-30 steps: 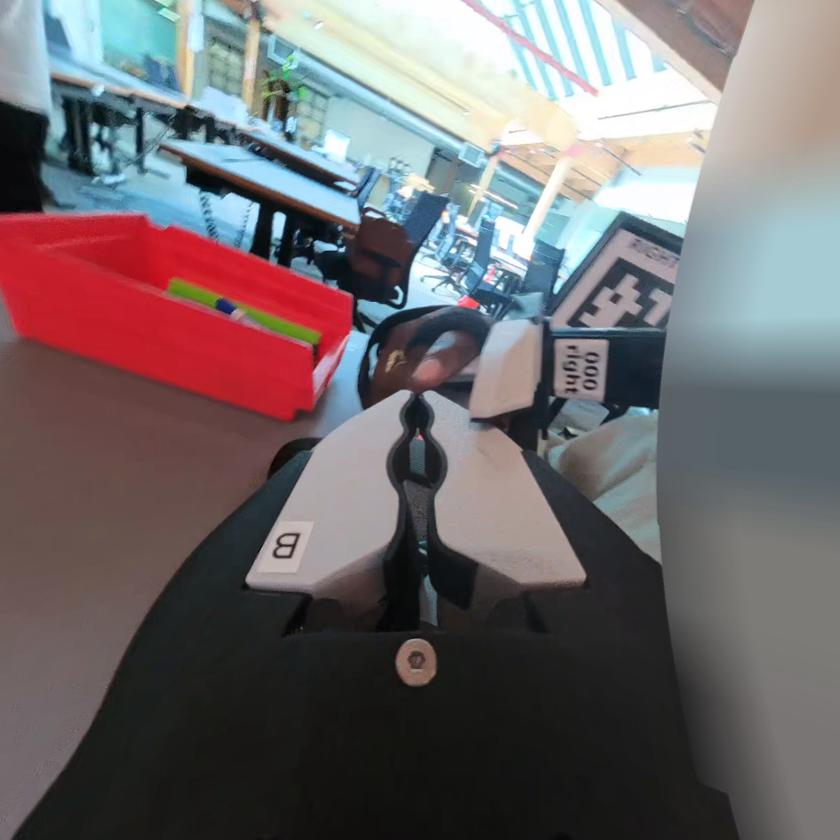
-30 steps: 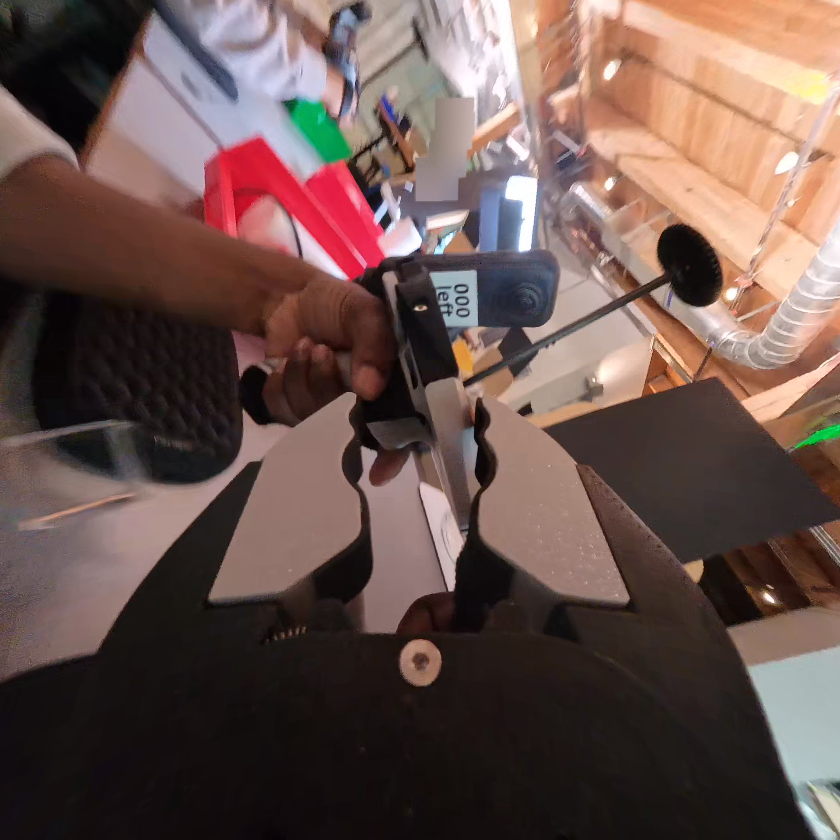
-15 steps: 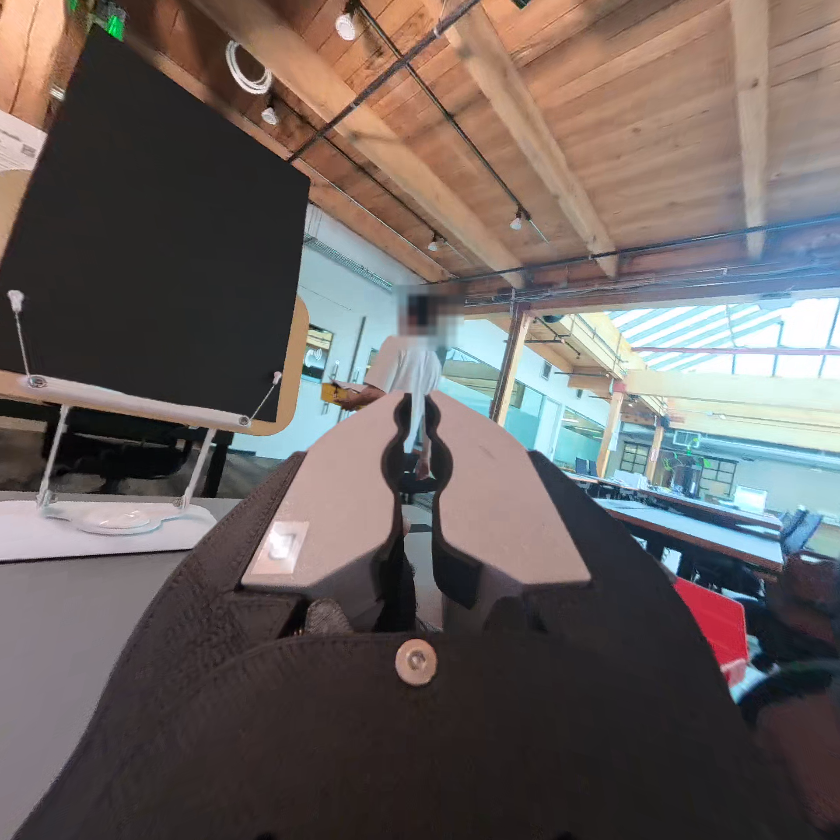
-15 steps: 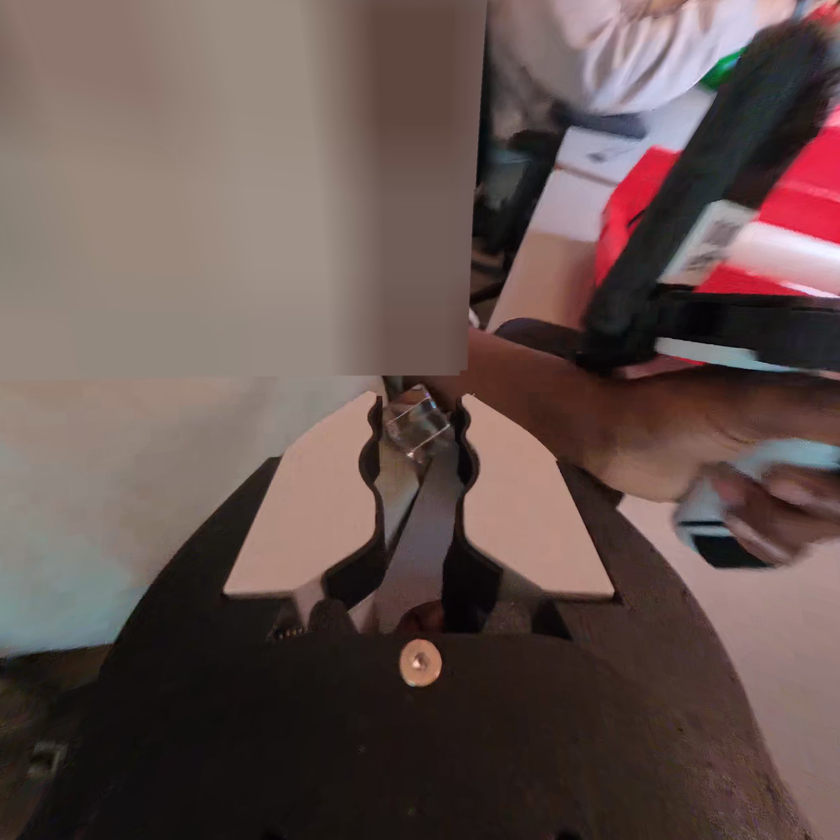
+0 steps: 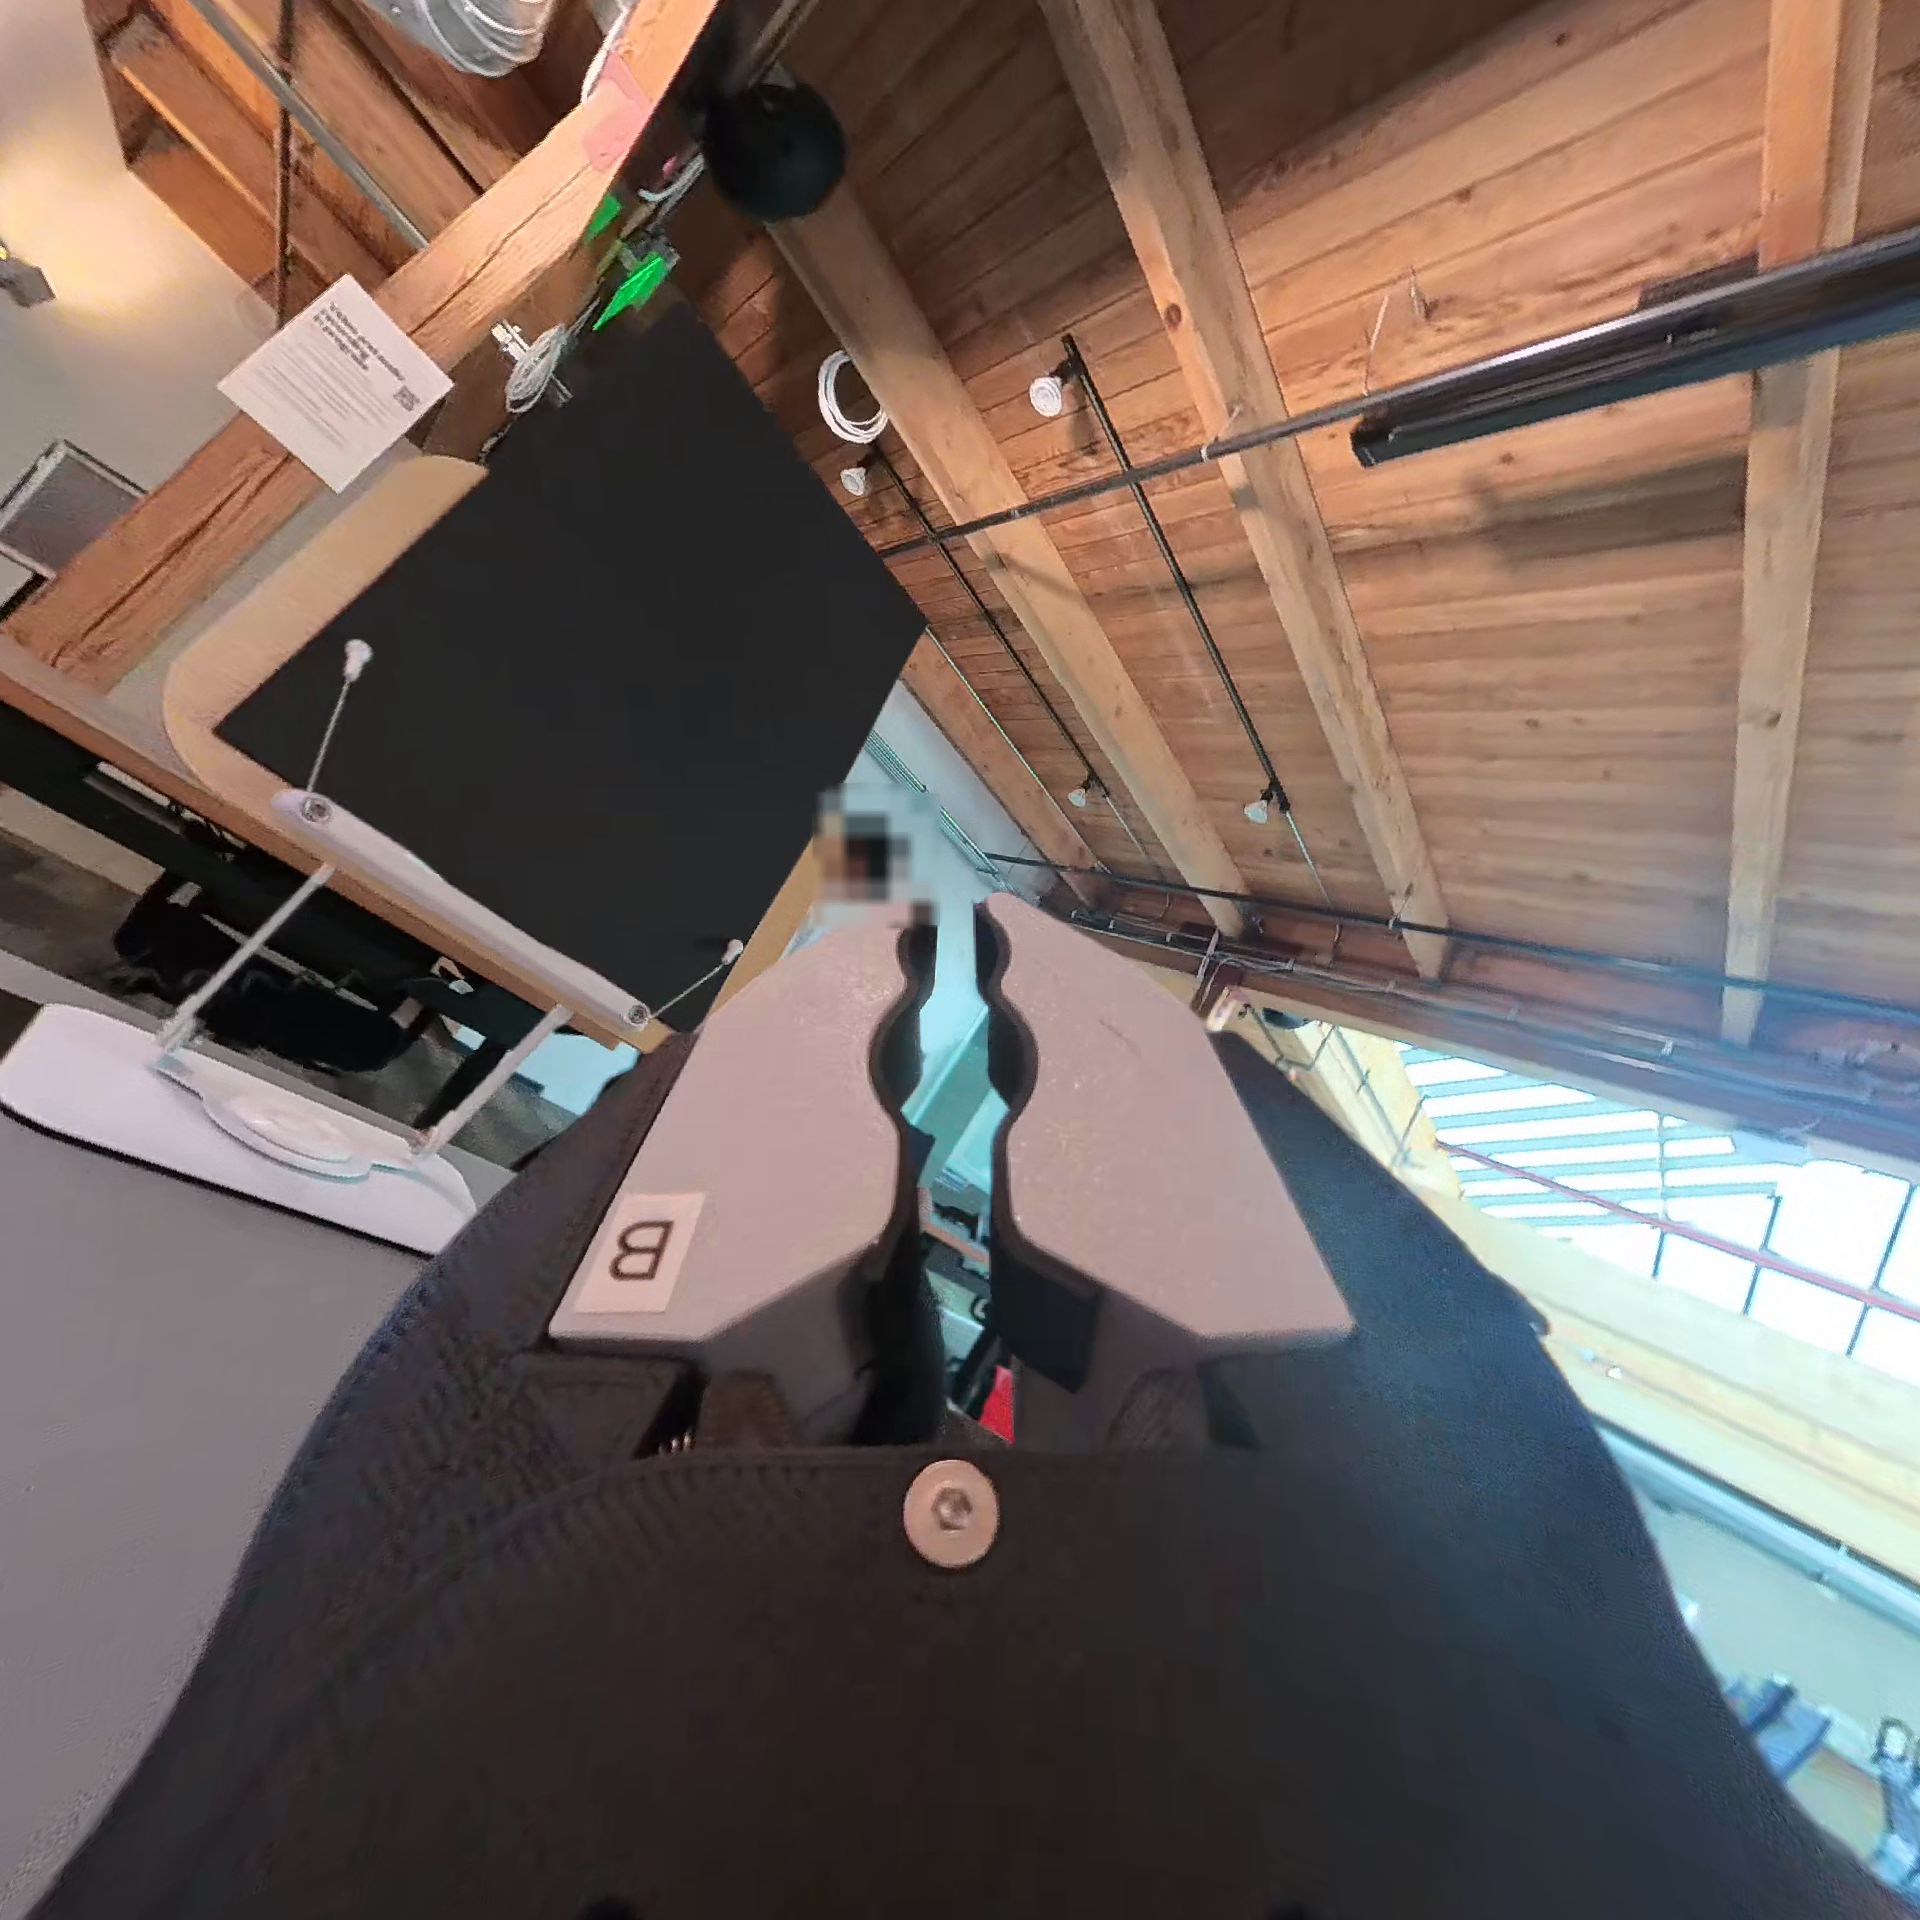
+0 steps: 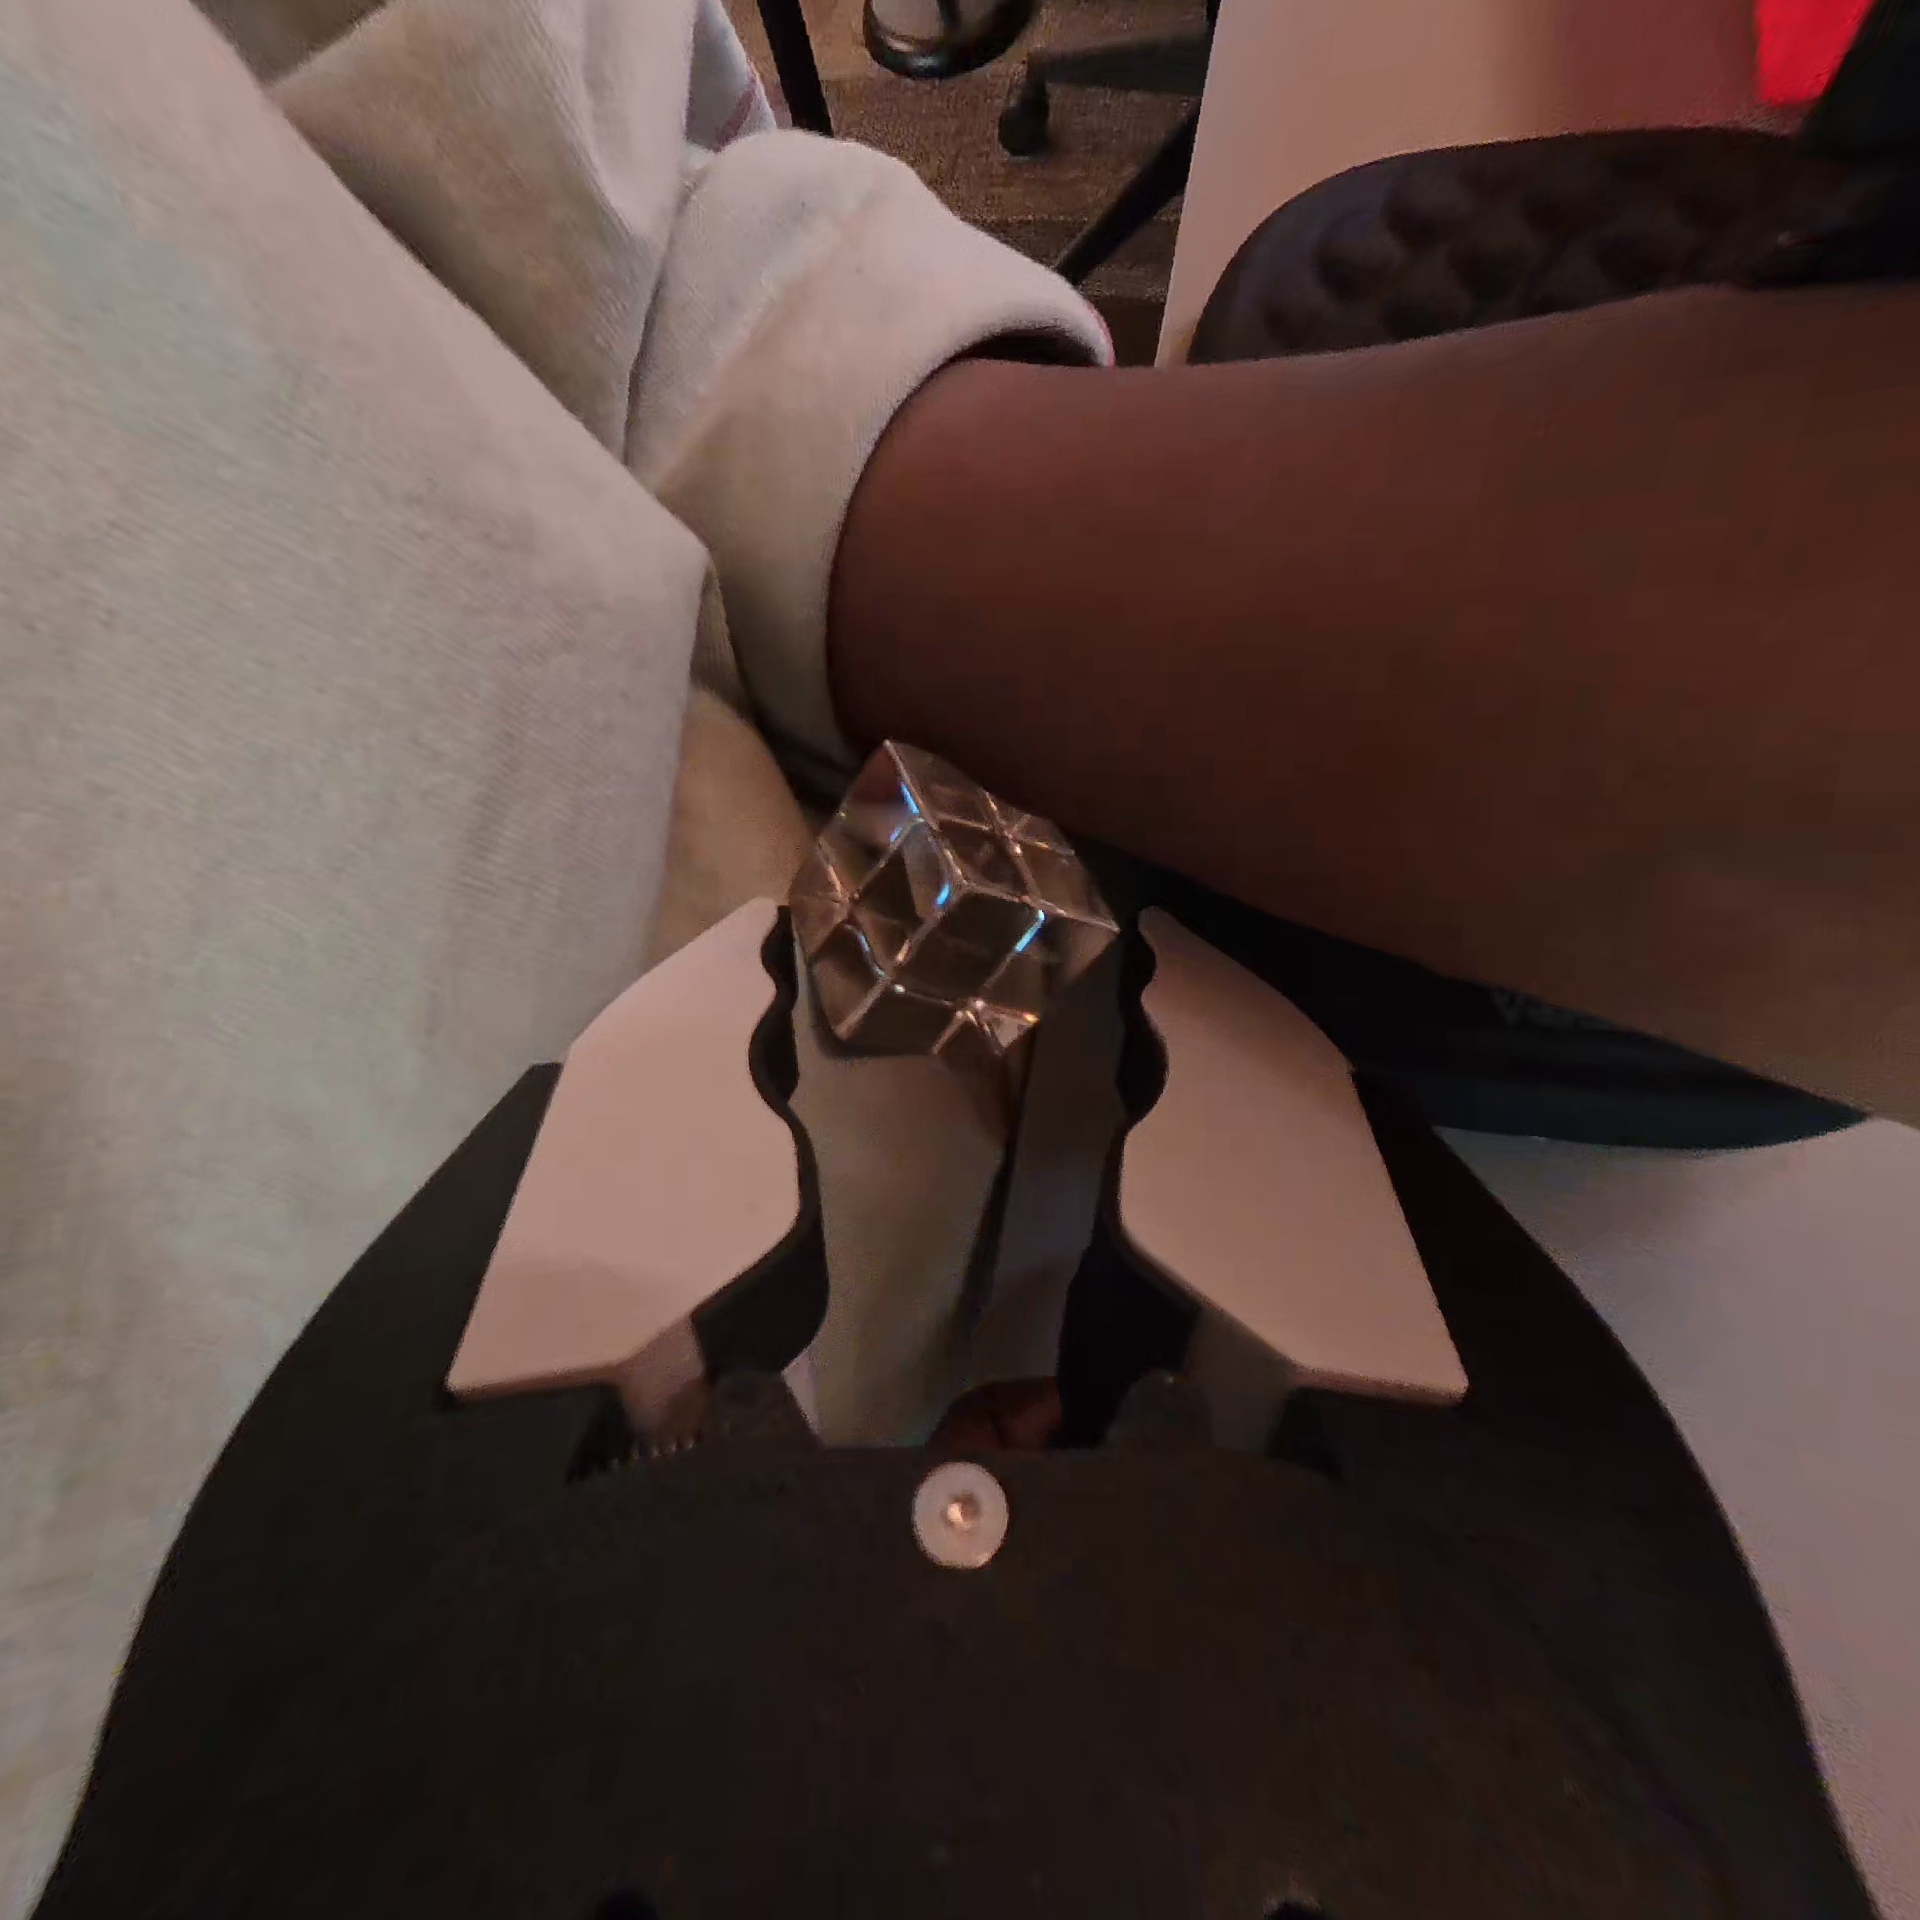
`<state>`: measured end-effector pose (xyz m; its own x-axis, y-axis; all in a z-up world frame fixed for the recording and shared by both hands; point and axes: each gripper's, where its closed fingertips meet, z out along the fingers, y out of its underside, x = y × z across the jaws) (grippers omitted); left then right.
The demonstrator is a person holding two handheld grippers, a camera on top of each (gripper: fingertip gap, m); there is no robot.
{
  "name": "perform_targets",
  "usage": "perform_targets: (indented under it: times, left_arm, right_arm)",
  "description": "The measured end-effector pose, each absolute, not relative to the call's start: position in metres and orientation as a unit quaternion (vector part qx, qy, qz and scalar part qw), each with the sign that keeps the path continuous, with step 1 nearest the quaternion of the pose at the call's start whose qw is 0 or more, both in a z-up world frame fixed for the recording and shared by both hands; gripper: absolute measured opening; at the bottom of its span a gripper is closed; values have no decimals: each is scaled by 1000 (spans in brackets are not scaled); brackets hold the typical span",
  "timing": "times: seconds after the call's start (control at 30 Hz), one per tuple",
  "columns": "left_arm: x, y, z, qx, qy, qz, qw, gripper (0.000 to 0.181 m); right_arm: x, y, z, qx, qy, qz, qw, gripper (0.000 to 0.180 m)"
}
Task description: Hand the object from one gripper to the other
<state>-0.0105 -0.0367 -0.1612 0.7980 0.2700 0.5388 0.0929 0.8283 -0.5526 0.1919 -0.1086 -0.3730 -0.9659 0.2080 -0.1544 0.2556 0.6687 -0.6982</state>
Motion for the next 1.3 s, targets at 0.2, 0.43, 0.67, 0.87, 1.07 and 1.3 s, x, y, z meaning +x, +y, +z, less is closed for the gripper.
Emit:
perform_targets:
  times: [0.2, 0.43, 0.67, 0.87, 1.07, 1.3]
  left_arm:
    - [-5, -34, -158, -291, -297, 36, 909, 7]
    - [0, -34, -149, -300, -268, 28, 915, 8]
    - [25, -28, -129, -354, -163, 70, 918, 10]
    - [93, -29, -114, -447, 105, 99, 883, 36]
    - [132, -48, -119, -455, 264, 113, 843, 57]
    - [139, -26, -126, -474, 316, 159, 807, 61]
  right_arm:
    - [190, -118, -369, 145, 895, -420, 52, 51]
    - [180, -103, -341, 125, 880, -457, 2, 46]
    - [144, -56, -305, 177, 874, -417, -176, 46]
    - [122, -8, -271, 243, 840, -359, -327, 47]
    - [115, 15, -244, 278, 799, -376, -378, 47]
    - [118, 19, -211, 292, 742, -468, -382, 46]
